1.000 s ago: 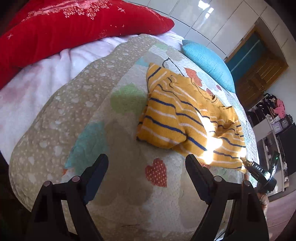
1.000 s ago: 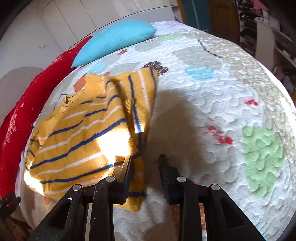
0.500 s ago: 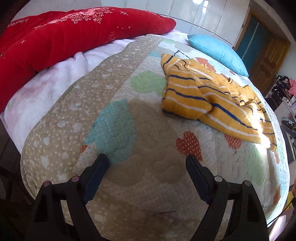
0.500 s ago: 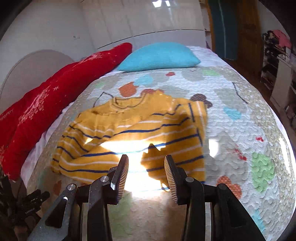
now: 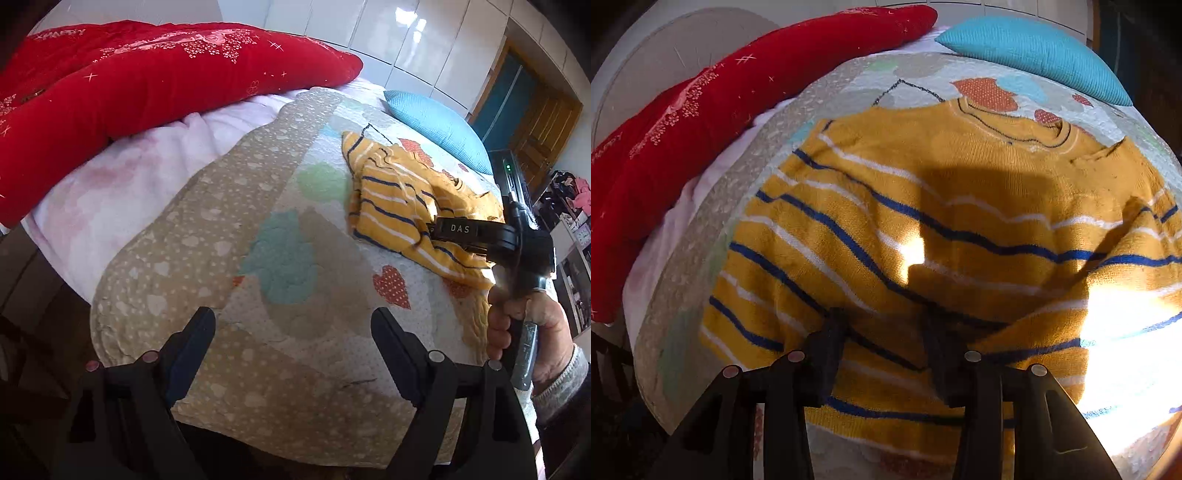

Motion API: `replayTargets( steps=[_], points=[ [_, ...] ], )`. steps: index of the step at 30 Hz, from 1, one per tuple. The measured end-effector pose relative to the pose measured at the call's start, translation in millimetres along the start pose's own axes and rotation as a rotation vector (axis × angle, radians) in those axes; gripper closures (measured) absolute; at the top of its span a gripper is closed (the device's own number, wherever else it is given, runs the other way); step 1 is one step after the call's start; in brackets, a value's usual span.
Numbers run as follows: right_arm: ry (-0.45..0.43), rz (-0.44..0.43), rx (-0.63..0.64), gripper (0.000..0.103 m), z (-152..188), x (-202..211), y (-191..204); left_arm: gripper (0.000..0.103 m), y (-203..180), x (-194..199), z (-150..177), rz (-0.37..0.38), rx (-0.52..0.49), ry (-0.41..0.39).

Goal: Fold small clothes

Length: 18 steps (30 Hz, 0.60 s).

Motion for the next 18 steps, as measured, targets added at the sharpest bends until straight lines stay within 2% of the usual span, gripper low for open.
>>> replayTargets(
  steps=[1,4,10,18],
  points=[
    [-0.019,0.001,0.005,0.051,-0.3,0.5,0.5,0.018,1.5,0.1,-0.1,-0.011,-0.005,-0.001],
    [-0.029,0.016,0.049,0.051,2.4,2.1,4.7,0.018,7.1,-2.7,-0.3,-0.036,-0.013,0.000],
    [-0.041,0.023,0.084,0.049,3.5,4.6,4.9,0.018,16.0,-7.0,2.7,-0.006,0.024,0.019],
    [-0.071,0.093,0.133,0.046,7.3,4.4,15.7,0.017,26.5,-2.8,2.1,-0.044,0.034,0.005]
  ],
)
Point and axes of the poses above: each gripper's, at about its wrist camera, not at the fingertips, and x roughly against the way its jaws point, y to its left, z to its underside, the point moved 2 cm from there along -x, roughly the way its jaws point, and after that the axes turned 10 degrees about -y, right-handed, at the moved point
